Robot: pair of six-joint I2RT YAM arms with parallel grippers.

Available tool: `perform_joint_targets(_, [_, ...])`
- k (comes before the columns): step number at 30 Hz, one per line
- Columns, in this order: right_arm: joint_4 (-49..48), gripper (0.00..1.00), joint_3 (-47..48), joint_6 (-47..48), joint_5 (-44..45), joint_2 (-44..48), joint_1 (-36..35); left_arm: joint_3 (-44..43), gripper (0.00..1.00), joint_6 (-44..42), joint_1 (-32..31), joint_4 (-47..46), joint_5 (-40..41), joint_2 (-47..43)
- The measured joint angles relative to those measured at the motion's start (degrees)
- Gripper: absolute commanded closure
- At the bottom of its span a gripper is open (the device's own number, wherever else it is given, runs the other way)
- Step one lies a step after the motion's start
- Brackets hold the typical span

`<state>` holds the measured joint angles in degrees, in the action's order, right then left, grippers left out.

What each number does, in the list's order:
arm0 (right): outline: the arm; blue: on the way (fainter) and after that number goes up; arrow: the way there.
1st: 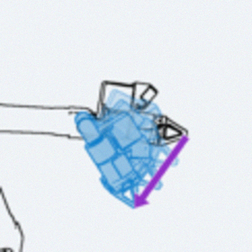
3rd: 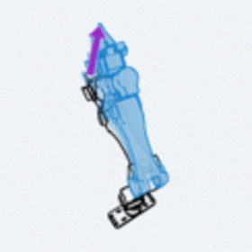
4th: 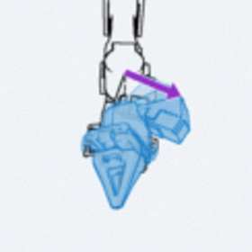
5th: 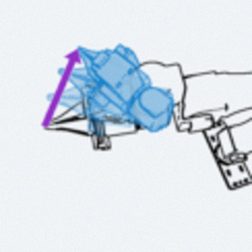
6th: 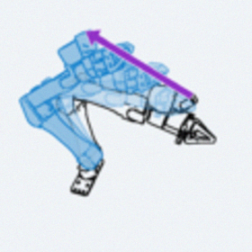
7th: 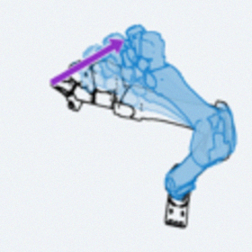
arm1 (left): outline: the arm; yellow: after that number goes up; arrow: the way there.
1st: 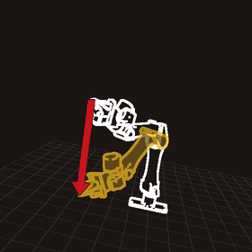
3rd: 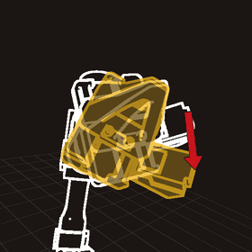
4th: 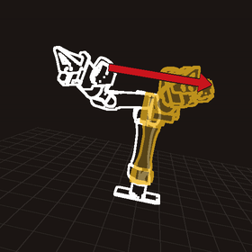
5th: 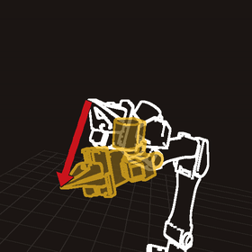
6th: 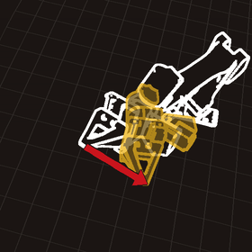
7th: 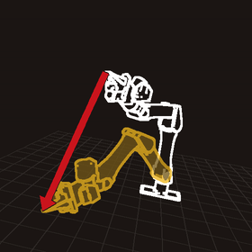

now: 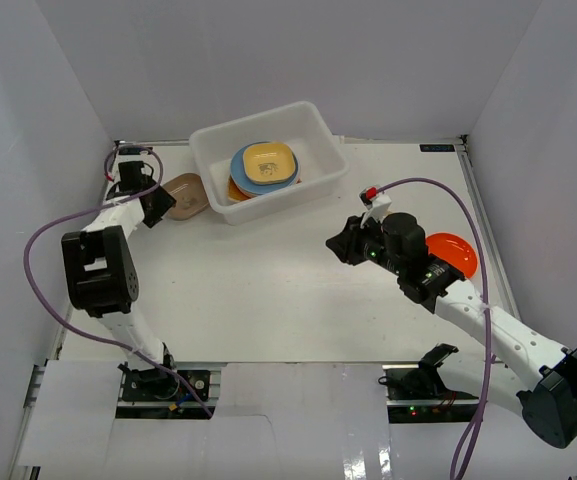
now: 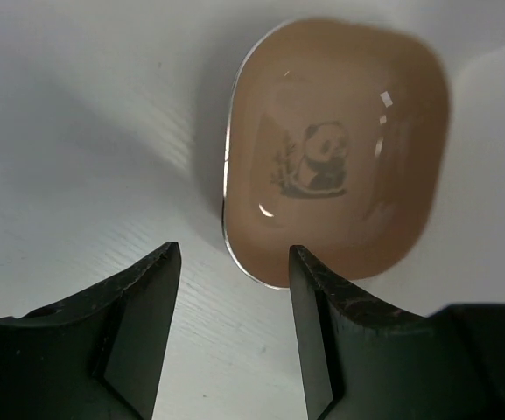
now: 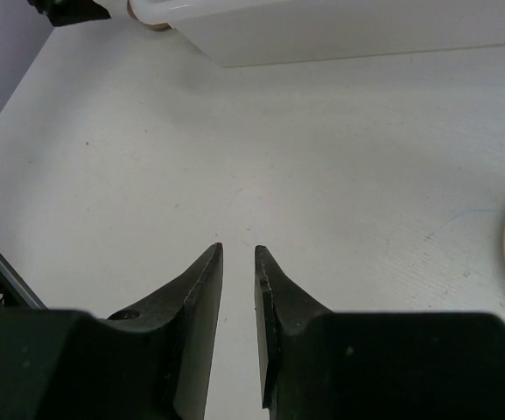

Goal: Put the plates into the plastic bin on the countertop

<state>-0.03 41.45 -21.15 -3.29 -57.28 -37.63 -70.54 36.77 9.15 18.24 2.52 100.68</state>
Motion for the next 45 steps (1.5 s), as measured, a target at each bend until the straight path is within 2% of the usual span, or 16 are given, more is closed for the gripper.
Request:
perform_joint_targets(4, [0.1, 0.73, 0.0, 0.5, -0.5, 0.0, 0.0, -0.4, 0.40, -0.6, -0.4, 0.3, -2.6, 6.9])
perform_joint_targets(7, [0.1, 0.72, 0.0, 0.6, -1.0, 0.0, 0.0, -2.1, 0.56, -0.9, -0.3, 0.3, -3.5, 9.9])
perform_joint_targets(8, [0.1, 0.72, 0.0, 0.6, -1.2, 0.0, 0.0, -2.7, 0.69, -0.8, -0.3, 0.1, -3.5, 10.7])
perform_joint_targets(12, [0.2, 0.72, 0.0, 0.7, -1.5, 0.0, 0.0, -3.5, 0.90, -0.4, 0.2, -0.5, -3.6, 11.9])
perform_joint_targets(13, [0.2, 0.72, 0.0, 0.7, -1.5, 0.0, 0.0, -3.5, 0.99, -0.3, 0.5, -0.7, -3.6, 11.8])
perform_joint_targets(14, [0.2, 0.72, 0.0, 0.7, -1.5, -0.1, 0.0, -3.4, 1.00, -0.2, 0.6, -0.6, -3.3, 11.5])
perform_joint_targets(19, [0.1, 0.72, 0.0, 0.8, -1.8, -0.6, 0.0, 0.2, 1.00, -0.5, 1.5, 0.0, 0.6, 5.1])
perform_joint_targets(25, [0.1, 0.72, 0.0, 0.9, -1.8, -1.3, 0.0, 4.9, 1.00, -0.3, 1.3, -1.0, 4.6, -16.3])
perform_joint_targets(27, [0.0, 0.73, 0.0, 0.9, -1.5, -1.3, 0.0, 4.3, 1.00, -0.3, -0.7, -3.6, 4.7, -23.3])
perform_joint_targets(29, [0.0, 0.74, 0.0, 0.8, -0.5, -1.3, 0.0, 1.8, 1.00, -0.5, -5.8, -5.1, 6.1, -26.4])
perform_joint_targets(32, [-0.1, 0.74, -0.2, 0.6, 1.9, -1.0, 0.0, -2.9, 1.00, -0.8, -17.4, -8.3, 6.0, -24.3])
perform_joint_targets(35, [-0.2, 0.74, -0.9, 0.5, 3.8, -0.5, 0.0, -6.6, 1.00, -0.8, -25.4, -9.4, 5.0, -16.5])
perform_joint_targets(40, [0.1, 0.74, -1.9, 0.1, 5.1, 0.1, 0.0, -9.7, 1.00, 0.3, -27.0, -7.6, 4.7, -2.0])
perform_joint_targets(45, [0.3, 0.74, -2.0, -0.4, 5.3, 0.3, 0.0, -13.3, 1.00, 1.3, -26.9, -5.0, 4.1, 6.9])
